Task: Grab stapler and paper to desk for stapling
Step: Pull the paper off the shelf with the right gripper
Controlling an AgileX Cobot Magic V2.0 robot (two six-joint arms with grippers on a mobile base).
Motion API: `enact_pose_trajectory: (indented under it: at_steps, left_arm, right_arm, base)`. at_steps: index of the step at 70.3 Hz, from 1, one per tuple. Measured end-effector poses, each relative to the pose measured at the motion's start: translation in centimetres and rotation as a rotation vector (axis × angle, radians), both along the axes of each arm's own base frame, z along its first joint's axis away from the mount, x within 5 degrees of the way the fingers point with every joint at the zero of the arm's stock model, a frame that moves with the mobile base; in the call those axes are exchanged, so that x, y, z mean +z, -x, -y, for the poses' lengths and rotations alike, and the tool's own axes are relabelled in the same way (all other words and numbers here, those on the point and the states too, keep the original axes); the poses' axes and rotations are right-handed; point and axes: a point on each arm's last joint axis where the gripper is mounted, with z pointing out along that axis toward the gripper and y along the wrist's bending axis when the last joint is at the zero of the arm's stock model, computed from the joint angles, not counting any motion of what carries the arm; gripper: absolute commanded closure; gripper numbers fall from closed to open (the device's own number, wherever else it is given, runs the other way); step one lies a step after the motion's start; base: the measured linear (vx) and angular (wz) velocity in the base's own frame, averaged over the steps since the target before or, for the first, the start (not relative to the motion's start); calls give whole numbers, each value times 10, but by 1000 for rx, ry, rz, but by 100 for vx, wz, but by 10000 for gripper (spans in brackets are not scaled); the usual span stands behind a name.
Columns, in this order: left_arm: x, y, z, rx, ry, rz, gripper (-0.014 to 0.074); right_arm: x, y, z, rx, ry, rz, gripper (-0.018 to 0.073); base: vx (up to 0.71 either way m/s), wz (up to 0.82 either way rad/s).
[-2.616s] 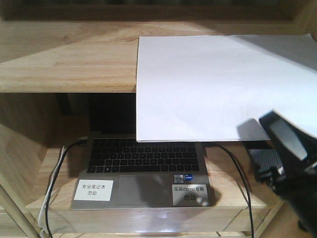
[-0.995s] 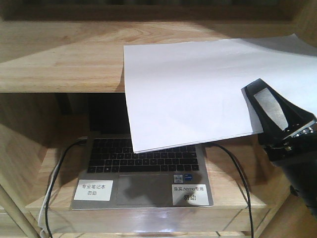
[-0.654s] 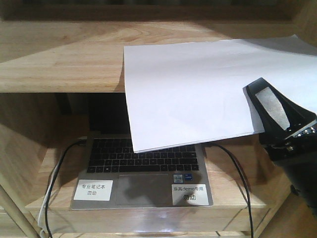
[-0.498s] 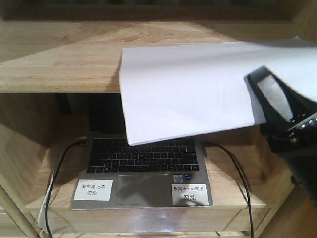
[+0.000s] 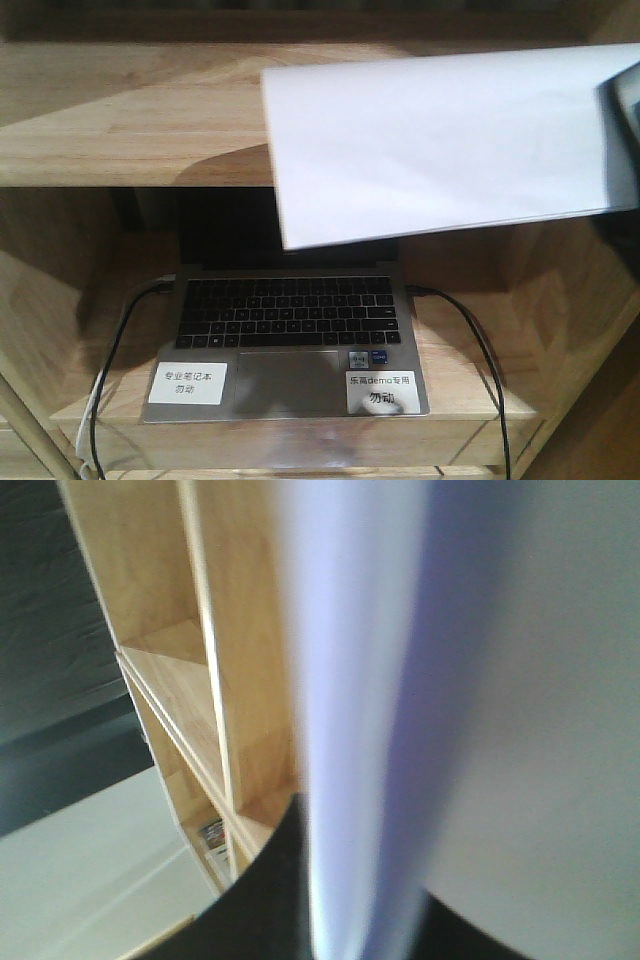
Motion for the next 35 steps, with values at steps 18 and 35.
enact_pose_trajectory:
  at_steps: [18, 35]
  left_arm:
    - [0, 0, 0, 0, 0, -1, 603]
    - [0, 0, 0, 0, 0, -1, 603]
  right_arm:
    - [13, 14, 25, -45, -9, 82, 566]
    - [18, 49, 41, -108, 24, 164, 566]
  base:
    - [0, 0]
    - [0, 0]
